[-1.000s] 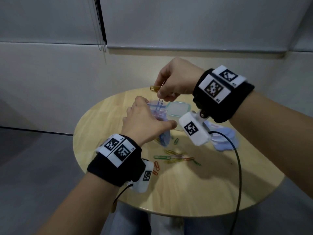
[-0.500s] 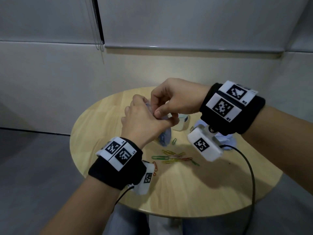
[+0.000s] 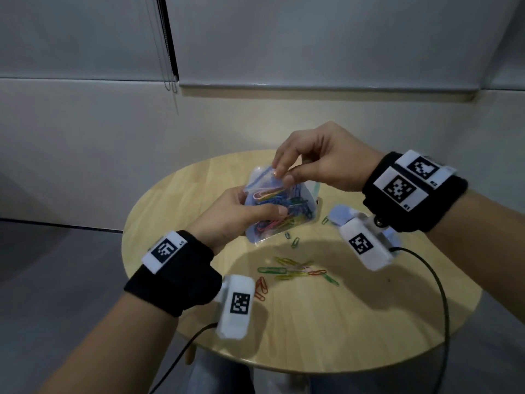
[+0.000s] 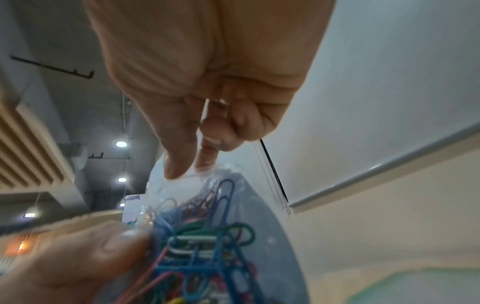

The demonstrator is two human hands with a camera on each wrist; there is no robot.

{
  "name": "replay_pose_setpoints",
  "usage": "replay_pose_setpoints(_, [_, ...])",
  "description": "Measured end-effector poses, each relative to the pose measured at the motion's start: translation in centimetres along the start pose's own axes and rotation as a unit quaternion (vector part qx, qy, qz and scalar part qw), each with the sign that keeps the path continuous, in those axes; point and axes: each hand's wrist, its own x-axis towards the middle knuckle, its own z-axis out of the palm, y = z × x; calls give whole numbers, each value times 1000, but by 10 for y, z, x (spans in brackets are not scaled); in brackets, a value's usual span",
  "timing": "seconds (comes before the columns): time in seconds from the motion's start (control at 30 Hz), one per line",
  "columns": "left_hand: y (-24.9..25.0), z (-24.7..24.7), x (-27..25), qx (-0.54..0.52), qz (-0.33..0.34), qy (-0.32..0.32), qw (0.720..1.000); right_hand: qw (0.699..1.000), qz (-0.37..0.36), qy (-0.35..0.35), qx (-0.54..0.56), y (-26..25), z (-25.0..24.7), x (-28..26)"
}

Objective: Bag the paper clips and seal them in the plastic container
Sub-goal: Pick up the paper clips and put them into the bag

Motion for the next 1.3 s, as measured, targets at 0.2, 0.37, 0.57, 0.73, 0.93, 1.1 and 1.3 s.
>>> replay_pose_setpoints(0.2, [-2,-2,-1,-44,-40,-66,996,993,39,-76,-78,-6,-3,-5])
replay_pose_setpoints(0.37, [-2,-4,-1,-58,-26,-85,994,998,35,-52,-1,-8,-6,-8])
replay_pose_setpoints(0.57, [-5,-2,-2,-43,-16,-97,994,991,78,-53,-97,-18,-8,-9])
replay_pose_setpoints(0.73, [-6,-1,-1,-53,-12,-81,995,987,52,-27,-147,-12,-1,-5])
replay_pose_setpoints(0.93, [-4,-3,0,-20,1,-93,995,984,74,-66,-147,-10,2,-3])
replay_pose_setpoints(1.1, [-6,-1,1,-29,18,-65,997,977,84,-144,-132,-8,16,-3])
replay_pose_setpoints(1.3, [-5,2,5,-31,24,-44,998,985,81,-100,-114,-7,16,2])
